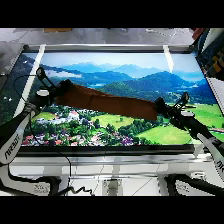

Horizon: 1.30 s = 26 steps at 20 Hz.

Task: Fold the clothes and pants, and hang the long-sleeved shirts on hangers.

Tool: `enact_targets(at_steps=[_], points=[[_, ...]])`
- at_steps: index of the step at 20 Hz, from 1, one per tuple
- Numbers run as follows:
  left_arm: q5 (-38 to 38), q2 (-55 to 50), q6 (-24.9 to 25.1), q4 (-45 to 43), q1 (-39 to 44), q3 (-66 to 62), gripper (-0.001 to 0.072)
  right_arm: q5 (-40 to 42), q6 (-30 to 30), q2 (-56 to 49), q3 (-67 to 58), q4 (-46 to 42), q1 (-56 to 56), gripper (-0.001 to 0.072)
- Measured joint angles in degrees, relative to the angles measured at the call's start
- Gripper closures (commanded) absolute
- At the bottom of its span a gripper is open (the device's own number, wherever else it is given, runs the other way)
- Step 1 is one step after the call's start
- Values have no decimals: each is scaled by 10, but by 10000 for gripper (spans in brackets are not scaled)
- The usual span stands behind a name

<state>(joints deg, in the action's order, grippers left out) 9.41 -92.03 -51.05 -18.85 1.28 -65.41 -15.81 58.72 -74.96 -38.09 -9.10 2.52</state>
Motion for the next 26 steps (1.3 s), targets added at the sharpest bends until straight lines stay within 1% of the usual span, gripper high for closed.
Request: enact_targets(at_steps=[1, 2, 3, 4, 5, 7, 9, 10, 11, 12, 13, 16, 17, 18, 19, 20, 23, 26], points=[[0, -6, 0, 0, 1, -3, 695, 1, 0, -3, 0, 1, 0, 663], [-1, -10, 0, 0, 1, -5, 591, 1, 1, -5, 0, 2, 0, 392], [-2, -13, 0, 1, 2, -7, 333, 0, 1, -7, 0, 2, 0, 194], [-3, -16, 0, 1, 2, -8, 100, -7, 1, -8, 0, 1, 0, 182], [-3, -17, 0, 1, 2, -9, 22, -20, 0, -9, 0, 0, 0, 182], [-3, -18, 0, 0, 3, -9, 19, -45, -10, -10, 0, -2, 0, 182], [3, -15, 0, -21, -2, -10, 21, -68, -18, -10, 0, -5, 0, 183], [9, -11, 0, -39, -8, -10, 40, -76, -21, -10, 0, -5, 0, 183], [18, -6, 0, -58, -17, -10, 121, -84, -23, -10, 0, -7, 0, 183], [33, -1, 0, -75, -31, -10, 148, -88, -24, -10, 0, -11, 0, 183], [54, 2, -2, -87, -47, -10, 147, -94, -26, -10, 0, -15, 0, 183], [141, 5, -29, -109, -108, -10, 119, -101, -28, -10, 0, -28, 0, 183], [170, 4, -33, -113, -127, -10, 44, -102, -28, -10, 0, -30, 0, 183], [200, 2, -45, -116, -146, -11, -8, -104, -28, -10, 0, -32, 0, 180], [232, -2, -53, -119, -161, -11, -8, -105, -28, -10, 0, -33, 0, 108], [262, -7, -61, -120, -175, -12, -8, -106, -28, -10, 0, -37, 0, 11], [329, -23, -77, -124, -200, -12, -7, -107, -29, -10, -7, -66, 0, 12], [367, -41, -86, -125, -205, -12, -7, -109, -29, -10, -25, -96, 0, 15]])
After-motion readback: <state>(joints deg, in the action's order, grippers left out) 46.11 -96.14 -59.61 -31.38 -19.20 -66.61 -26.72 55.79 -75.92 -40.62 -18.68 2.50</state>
